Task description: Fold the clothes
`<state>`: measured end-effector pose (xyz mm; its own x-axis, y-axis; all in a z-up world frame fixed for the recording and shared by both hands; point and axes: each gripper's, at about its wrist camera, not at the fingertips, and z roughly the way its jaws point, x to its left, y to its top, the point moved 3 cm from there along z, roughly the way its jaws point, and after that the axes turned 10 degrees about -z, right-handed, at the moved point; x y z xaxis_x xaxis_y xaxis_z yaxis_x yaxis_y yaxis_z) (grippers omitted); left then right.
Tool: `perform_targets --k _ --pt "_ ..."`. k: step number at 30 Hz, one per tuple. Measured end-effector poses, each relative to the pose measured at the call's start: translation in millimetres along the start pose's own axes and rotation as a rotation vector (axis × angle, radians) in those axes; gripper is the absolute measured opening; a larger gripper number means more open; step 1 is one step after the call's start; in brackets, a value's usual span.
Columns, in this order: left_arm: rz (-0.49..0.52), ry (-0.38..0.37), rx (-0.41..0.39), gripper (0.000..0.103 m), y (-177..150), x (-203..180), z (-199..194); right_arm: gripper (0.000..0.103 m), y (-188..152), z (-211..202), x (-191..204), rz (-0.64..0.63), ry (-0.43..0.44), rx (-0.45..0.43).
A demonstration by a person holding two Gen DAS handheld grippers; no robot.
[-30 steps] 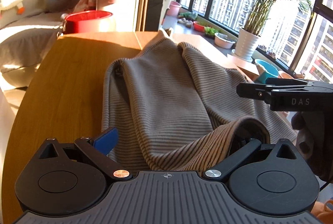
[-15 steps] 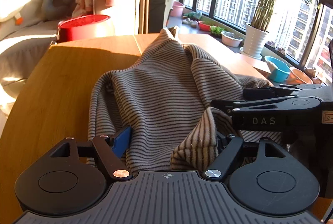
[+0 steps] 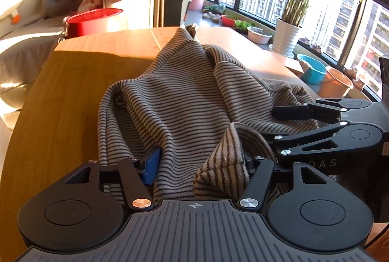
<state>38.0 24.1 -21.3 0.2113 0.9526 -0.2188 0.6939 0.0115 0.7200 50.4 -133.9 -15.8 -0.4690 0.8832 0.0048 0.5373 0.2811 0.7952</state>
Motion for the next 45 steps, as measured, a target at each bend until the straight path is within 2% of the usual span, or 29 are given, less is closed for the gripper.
perform_targets --k 2,4,12,14,17,20,24,28,30,32,34,35,36,37,38,39,40,43,44,45 --pt "-0.01 0.003 -0.005 0.041 3.4 3.6 1.9 0.078 0.3 -0.3 -1.8 0.011 0.008 -0.003" --pt "-0.022 0.01 -0.011 0.03 7.0 7.7 3.8 0.078 0.4 -0.3 -0.9 0.013 0.008 -0.003" --pt "-0.035 0.037 -0.06 0.017 18.1 18.2 0.0 0.082 0.8 -0.2 0.4 0.01 0.0 -0.006" --pt "-0.045 0.071 -0.098 0.007 26.7 25.5 -3.5 0.082 2.4 -1.2 -2.4 0.024 -0.004 -0.004" --pt "-0.082 0.157 -0.181 0.006 48.7 48.7 -13.1 0.082 9.4 -4.6 -11.6 0.044 -0.032 -0.007" --pt "-0.157 0.21 -0.236 0.006 69.9 76.9 -23.3 0.082 23.9 -13.7 -20.9 0.019 -0.116 -0.037" --pt "-0.216 0.188 -0.231 0.006 80.1 89.0 -27.2 0.082 46.6 -28.4 -19.0 -0.054 -0.184 -0.094" --pt "-0.211 0.145 -0.192 0.008 75.7 75.3 -18.0 0.082 49.5 -15.8 0.1 -0.071 -0.119 -0.052" --pt "-0.207 0.129 -0.172 0.012 73.0 68.5 -11.9 0.082 40.4 -0.3 17.1 -0.106 -0.089 0.0" --pt "-0.203 0.124 -0.159 0.017 70.0 63.9 -8.2 0.082 27.3 16.0 31.2 -0.174 -0.126 0.048" --pt "-0.201 0.125 -0.154 0.023 67.8 62.4 -7.6 0.082 22.3 22.4 33.7 -0.198 -0.157 0.043" --pt "-0.202 0.126 -0.153 0.027 67.0 62.5 -7.5 0.074 23.9 22.4 30.7 -0.186 -0.155 0.035" --pt "-0.204 0.123 -0.152 0.028 66.7 62.7 -7.8 0.052 26.6 22.4 26.8 -0.179 -0.157 0.032" --pt "-0.206 0.12 -0.152 0.032 66.5 62.9 -8.2 0.037 29.8 22.2 21.9 -0.176 -0.155 0.036" --pt "-0.208 0.117 -0.152 0.036 66.3 63.1 -8.5 0.011 33.0 21.9 16.7 -0.171 -0.153 0.039" --pt "-0.21 0.107 -0.15 0.038 66.3 63.1 -9.2 0.006 37.3 21.0 9.1 -0.161 -0.143 0.041" --pt "-0.211 0.094 -0.148 0.044 66.4 63.0 -9.8 0.005 43.5 18.4 1.4 -0.167 -0.154 0.038" --pt "-0.208 0.029 -0.138 0.064 67.0 59.0 -13.9 0.004 75.2 2.6 -25.1 -0.215 -0.297 -0.042" --pt "-0.204 0.003 -0.137 0.073 67.9 55.9 -15.4 0.004 89.6 -3.3 -37.6 -0.201 -0.33 -0.072" --pt "-0.195 -0.022 -0.136 0.078 68.6 50.5 -16.2 0.004 103.5 -8.6 -49.6 -0.189 -0.364 -0.1"
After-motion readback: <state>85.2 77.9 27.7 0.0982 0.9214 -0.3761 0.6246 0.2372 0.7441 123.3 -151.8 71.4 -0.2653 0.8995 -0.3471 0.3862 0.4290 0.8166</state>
